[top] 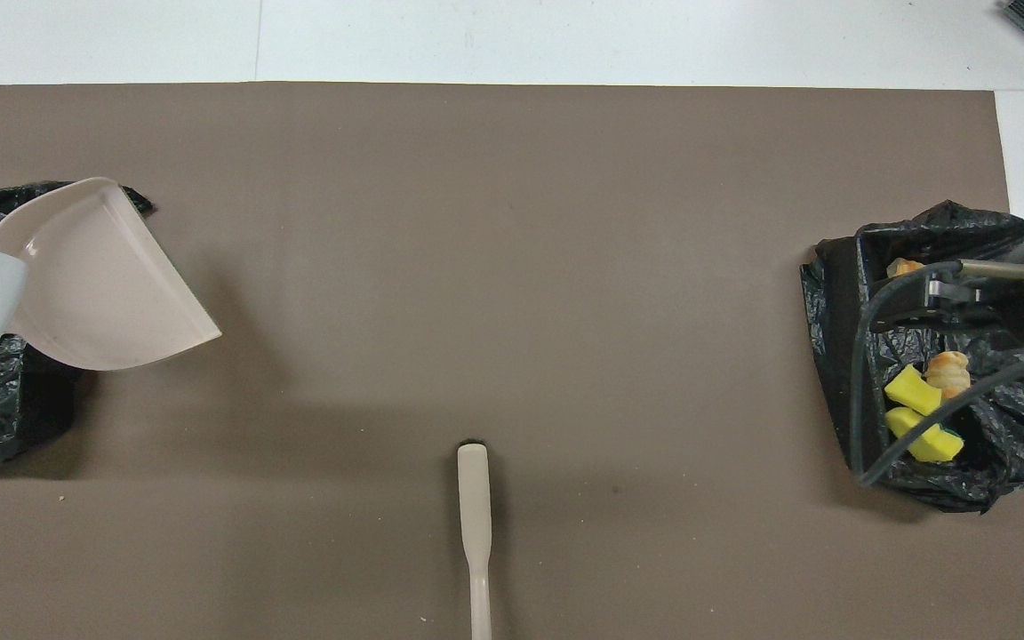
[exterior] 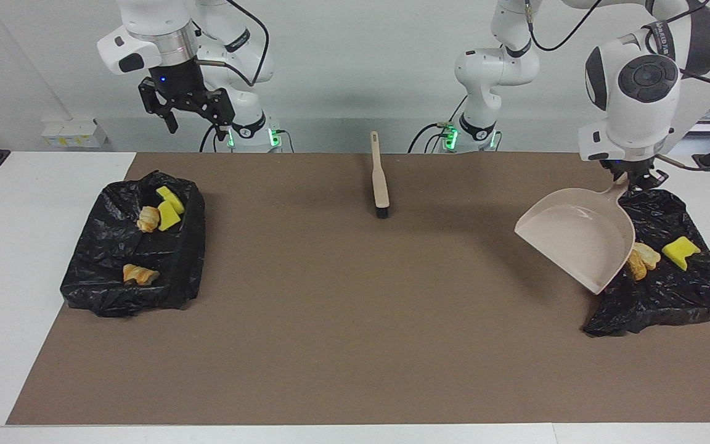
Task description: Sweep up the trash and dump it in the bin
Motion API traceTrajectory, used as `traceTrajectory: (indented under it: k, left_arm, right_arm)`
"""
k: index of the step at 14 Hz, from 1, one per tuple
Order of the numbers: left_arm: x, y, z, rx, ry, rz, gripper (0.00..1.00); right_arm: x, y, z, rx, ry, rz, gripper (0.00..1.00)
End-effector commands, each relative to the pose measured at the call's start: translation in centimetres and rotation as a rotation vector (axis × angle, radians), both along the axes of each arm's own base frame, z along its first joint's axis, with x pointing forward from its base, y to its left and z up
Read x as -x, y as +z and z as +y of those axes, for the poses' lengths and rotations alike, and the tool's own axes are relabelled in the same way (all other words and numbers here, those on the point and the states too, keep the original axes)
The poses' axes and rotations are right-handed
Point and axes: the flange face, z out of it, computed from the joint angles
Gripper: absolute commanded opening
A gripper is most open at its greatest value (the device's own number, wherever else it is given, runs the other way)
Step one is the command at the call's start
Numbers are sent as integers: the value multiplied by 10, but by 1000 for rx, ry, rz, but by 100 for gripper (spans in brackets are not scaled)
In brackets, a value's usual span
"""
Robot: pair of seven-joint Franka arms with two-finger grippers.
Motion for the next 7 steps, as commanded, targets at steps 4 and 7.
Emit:
traceTrajectory:
  k: [4,7]
  left_arm:
    - [38,-11,-29,178,318,-63,0]
    - [44,-11,-73,221,410,-90,0]
  right_arm:
    - [-1,6,-20,-24,32,4,100]
    - [-5,4,-34,-32,29,8,100]
